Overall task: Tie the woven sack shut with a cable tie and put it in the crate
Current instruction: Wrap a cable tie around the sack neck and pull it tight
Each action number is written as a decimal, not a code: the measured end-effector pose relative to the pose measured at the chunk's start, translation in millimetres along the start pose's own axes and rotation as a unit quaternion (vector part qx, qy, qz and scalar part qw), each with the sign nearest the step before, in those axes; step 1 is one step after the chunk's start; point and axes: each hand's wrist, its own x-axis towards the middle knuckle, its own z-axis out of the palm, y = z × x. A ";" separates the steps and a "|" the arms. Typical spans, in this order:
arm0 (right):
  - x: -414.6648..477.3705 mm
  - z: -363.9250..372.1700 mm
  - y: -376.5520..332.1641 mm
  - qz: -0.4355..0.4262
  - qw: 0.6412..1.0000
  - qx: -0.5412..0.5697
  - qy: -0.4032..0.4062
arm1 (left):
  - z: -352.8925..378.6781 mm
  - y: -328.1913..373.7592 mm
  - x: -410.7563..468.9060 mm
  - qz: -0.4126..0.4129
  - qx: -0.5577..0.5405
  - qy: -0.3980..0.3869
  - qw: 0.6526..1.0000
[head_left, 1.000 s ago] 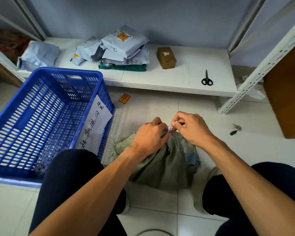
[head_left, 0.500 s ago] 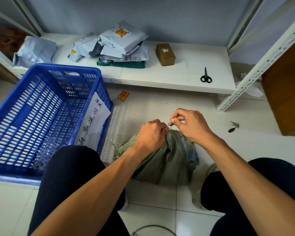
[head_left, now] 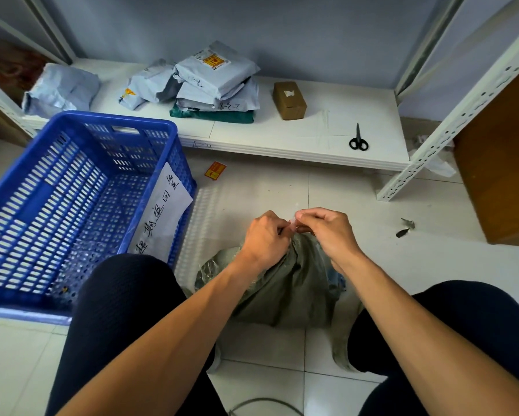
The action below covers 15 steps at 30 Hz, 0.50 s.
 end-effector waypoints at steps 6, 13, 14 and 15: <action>6.0 7.0 12.2 -0.022 0.992 -0.121 0.017 | -1.9 4.0 -5.5 -0.025 -0.020 -0.007 0.999; 6.7 11.1 13.6 -0.073 0.960 -0.270 0.032 | -1.0 2.1 -4.3 -0.037 -0.002 0.000 0.999; 7.2 10.5 13.3 -0.075 0.960 -0.269 0.033 | -0.8 1.8 -3.4 -0.038 -0.003 -0.001 0.999; 7.5 9.8 12.4 -0.078 0.961 -0.265 0.031 | -0.8 1.9 -2.5 -0.038 -0.004 -0.005 0.999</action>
